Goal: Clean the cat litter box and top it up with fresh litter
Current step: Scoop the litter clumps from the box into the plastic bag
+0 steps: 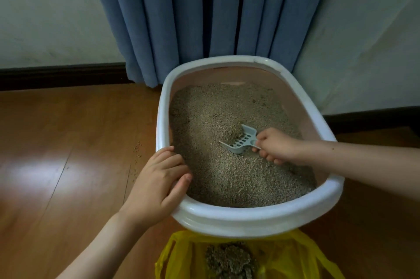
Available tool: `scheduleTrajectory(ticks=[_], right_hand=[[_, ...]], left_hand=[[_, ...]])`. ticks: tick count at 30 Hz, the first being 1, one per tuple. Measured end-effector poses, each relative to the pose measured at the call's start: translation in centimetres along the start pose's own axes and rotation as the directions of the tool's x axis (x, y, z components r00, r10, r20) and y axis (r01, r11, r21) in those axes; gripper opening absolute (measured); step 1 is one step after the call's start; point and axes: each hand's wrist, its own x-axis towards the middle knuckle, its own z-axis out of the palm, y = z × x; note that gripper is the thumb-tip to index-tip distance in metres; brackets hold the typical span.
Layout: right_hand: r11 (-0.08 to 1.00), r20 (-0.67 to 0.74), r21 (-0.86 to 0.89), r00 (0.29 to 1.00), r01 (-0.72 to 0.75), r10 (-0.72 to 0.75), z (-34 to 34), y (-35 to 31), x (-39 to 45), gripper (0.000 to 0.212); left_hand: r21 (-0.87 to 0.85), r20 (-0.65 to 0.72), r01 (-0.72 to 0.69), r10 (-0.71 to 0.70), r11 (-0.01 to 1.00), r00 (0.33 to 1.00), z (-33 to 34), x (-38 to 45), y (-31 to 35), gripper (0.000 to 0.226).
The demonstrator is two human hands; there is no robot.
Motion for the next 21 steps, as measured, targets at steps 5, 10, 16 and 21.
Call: scheduleTrajectory(ticks=[5,10,16,21], right_hand=[[0.983,-0.007,0.147,0.994,0.113,-0.113,0.5,1.6,-0.8,0.022],[0.982,0.145,0.074,0.973,0.173,-0.182,-0.2,1.8,-2.8,0.020],[0.975,0.113,0.118,0.973,0.187,-0.200,-0.4,2.1,-4.8,0.021],[0.972,0.048,0.146,0.980,0.184,-0.193,-0.8,2.2,-5.9,0.026]], left_hand=[[0.018,-0.003,0.012,-0.012,1.000,1.000,-0.1,-0.1,0.3,0.039],[0.024,0.000,0.009,-0.009,1.000,1.000,-0.1,-0.2,0.2,0.039],[0.032,0.008,-0.007,0.006,0.999,1.000,-0.2,-0.1,0.4,0.040],[0.027,-0.019,-0.010,0.010,1.000,1.000,-0.1,-0.1,0.4,0.040]])
